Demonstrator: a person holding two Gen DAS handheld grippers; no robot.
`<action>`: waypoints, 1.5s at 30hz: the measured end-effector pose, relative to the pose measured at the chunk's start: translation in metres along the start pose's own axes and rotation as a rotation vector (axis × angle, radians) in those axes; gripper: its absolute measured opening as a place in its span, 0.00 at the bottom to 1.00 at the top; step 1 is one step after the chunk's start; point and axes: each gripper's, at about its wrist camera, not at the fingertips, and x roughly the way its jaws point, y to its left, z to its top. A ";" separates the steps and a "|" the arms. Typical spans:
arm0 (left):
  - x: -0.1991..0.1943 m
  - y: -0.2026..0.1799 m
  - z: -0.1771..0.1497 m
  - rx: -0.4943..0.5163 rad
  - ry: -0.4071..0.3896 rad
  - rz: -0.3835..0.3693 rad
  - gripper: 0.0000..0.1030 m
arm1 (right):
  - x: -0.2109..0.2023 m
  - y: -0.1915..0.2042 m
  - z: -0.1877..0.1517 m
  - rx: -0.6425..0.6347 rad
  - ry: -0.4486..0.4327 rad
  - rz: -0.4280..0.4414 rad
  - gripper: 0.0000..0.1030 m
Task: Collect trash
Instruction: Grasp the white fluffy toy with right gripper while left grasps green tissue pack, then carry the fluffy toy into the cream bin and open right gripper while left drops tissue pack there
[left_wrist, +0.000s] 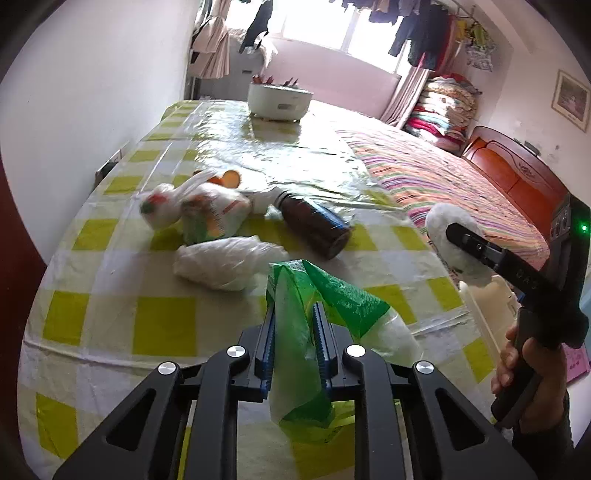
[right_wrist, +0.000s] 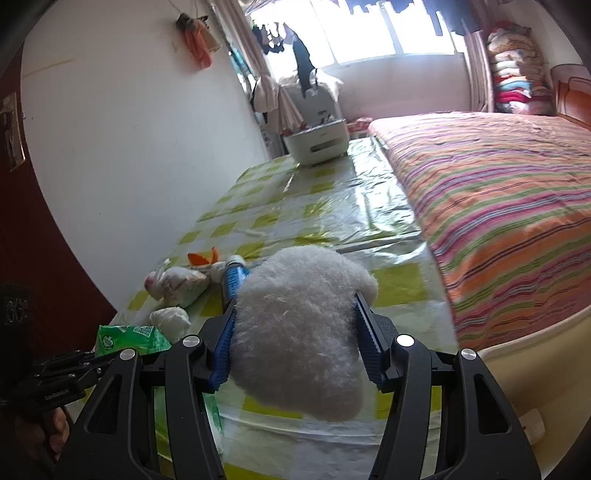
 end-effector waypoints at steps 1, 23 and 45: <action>-0.001 -0.004 0.002 0.003 -0.005 -0.006 0.17 | -0.003 -0.003 0.000 0.003 -0.005 -0.003 0.54; 0.000 -0.118 0.020 0.091 -0.072 -0.163 0.17 | -0.100 -0.095 0.003 0.107 -0.185 -0.179 0.54; 0.022 -0.224 0.013 0.214 -0.075 -0.280 0.17 | -0.141 -0.167 -0.029 0.285 -0.216 -0.338 0.74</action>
